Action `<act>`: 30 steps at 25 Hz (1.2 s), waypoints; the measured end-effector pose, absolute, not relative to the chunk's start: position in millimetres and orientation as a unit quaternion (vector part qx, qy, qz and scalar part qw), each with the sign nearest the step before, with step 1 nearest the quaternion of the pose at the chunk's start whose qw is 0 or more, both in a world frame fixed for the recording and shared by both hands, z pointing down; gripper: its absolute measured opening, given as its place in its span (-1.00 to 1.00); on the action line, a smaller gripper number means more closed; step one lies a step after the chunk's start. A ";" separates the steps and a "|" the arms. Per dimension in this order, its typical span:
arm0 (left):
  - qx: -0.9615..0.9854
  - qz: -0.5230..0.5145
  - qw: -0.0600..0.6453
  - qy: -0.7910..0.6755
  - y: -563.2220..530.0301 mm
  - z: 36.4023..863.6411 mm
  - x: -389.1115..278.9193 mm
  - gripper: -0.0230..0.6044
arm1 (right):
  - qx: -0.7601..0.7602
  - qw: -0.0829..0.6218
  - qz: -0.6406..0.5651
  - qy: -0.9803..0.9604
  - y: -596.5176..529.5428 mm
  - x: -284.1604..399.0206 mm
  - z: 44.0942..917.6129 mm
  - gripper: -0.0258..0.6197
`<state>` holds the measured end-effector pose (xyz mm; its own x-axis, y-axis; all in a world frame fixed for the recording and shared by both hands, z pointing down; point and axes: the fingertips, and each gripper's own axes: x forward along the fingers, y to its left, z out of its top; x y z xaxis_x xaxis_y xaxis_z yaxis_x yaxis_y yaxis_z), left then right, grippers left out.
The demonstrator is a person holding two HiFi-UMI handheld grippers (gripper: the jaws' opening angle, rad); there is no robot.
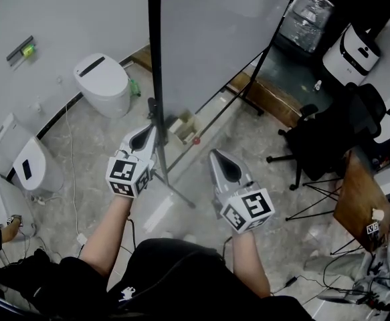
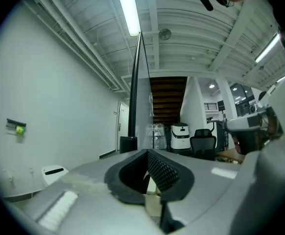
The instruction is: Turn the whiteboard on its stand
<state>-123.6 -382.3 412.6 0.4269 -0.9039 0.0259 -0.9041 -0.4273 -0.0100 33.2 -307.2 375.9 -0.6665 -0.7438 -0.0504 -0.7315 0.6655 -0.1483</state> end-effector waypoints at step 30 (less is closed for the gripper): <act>0.852 0.071 -0.019 -0.519 -456.2 419.7 -129.9 -0.23 | -0.447 0.043 -0.071 0.891 -325.7 50.9 392.1 -0.89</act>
<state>-129.9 -456.2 419.7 0.4514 -0.8865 0.1017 -0.8812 -0.4608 -0.1054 50.9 -325.7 392.1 -0.5965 -0.8025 -0.0132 -0.7904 0.5902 -0.1641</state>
